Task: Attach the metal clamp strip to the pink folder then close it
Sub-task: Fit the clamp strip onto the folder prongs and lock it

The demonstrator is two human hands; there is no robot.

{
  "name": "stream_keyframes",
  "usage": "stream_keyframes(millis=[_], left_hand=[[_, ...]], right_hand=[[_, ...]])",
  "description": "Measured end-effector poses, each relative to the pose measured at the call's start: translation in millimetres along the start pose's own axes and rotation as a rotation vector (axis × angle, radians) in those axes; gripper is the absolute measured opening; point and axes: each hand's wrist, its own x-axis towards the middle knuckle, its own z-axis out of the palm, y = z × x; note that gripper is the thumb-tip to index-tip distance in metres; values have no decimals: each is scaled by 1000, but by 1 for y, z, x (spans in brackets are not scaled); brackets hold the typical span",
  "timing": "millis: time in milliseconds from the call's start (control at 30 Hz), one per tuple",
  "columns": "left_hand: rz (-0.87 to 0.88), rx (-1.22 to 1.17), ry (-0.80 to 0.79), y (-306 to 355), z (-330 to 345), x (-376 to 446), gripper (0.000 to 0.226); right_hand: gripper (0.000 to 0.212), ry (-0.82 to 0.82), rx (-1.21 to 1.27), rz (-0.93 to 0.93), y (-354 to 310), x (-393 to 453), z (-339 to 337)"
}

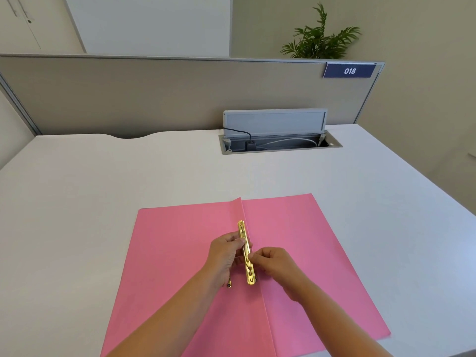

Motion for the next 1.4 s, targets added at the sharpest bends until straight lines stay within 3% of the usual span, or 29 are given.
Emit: stream_keyframes(millis=[233, 400, 633, 833, 1067, 1167, 1267, 1333, 1400], left_hand=[[88, 119, 21, -3, -1, -2, 16], [313, 477, 117, -7, -5, -3, 39], [547, 808, 89, -18, -11, -11, 33], [731, 948, 28, -31, -21, -9, 30], [792, 1031, -87, -37, -23, -11, 45], [799, 1051, -102, -37, -23, -9, 43], [812, 1082, -99, -39, -23, -6, 31], [824, 1095, -88, -40, -24, -4, 24], [830, 1106, -90, -42, -24, -3, 31]], right_hand=[[13, 72, -103, 48, 4, 5, 1], [13, 124, -161, 73, 8, 7, 0], [19, 182, -185, 90, 10, 8, 2], [19, 207, -255, 93, 7, 7, 3], [34, 256, -404, 107, 4, 10, 3], [32, 249, -450, 90, 5, 9, 3], [24, 217, -382, 77, 6, 7, 0], [31, 179, -283, 98, 5, 3, -2], [35, 110, -221, 153, 4, -3, -2]])
